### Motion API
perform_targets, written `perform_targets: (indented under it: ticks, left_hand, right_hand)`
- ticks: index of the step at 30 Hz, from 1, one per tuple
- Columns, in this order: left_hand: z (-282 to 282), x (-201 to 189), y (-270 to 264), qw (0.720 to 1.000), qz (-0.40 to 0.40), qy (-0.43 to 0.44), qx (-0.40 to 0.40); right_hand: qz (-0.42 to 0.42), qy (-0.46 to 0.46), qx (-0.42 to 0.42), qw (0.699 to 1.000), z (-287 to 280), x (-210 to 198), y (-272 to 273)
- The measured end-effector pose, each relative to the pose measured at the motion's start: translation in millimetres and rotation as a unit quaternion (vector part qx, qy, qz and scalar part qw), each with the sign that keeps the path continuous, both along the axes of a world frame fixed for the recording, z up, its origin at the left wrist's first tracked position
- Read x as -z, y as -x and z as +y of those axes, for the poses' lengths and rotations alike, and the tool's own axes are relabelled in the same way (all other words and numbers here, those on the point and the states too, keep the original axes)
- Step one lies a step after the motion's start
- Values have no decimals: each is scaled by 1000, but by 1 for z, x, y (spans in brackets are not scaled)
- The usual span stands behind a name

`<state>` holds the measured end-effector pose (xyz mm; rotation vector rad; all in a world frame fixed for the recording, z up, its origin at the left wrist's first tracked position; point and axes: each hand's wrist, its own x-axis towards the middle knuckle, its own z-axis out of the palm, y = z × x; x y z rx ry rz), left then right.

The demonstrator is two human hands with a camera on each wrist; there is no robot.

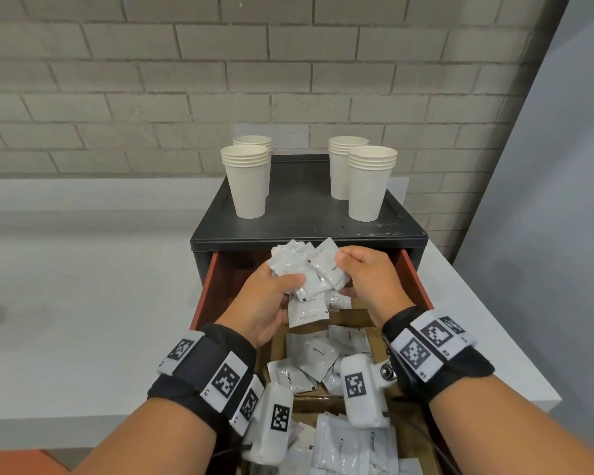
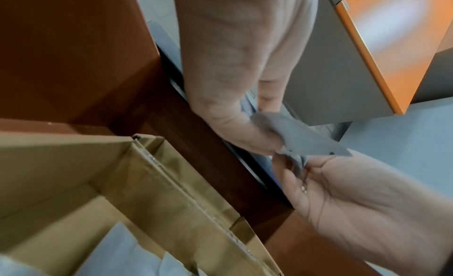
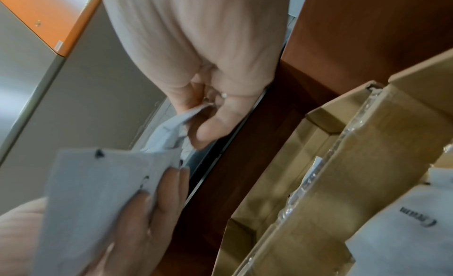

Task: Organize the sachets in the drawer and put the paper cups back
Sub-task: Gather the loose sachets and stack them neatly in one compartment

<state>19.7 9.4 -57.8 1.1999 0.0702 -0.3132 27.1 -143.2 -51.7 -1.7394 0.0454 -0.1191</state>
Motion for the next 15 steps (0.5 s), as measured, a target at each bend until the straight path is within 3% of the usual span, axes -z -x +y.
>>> perform_targets:
  ticks: [7,15]
  left_hand:
    - [6,0,-6,994,15,15,-103]
    - [5,0,-6,993,5,-17,-115]
  right_hand:
    - [13,36,142,989,-21,2,-8]
    - [67,64,50,994,-11,3,-4]
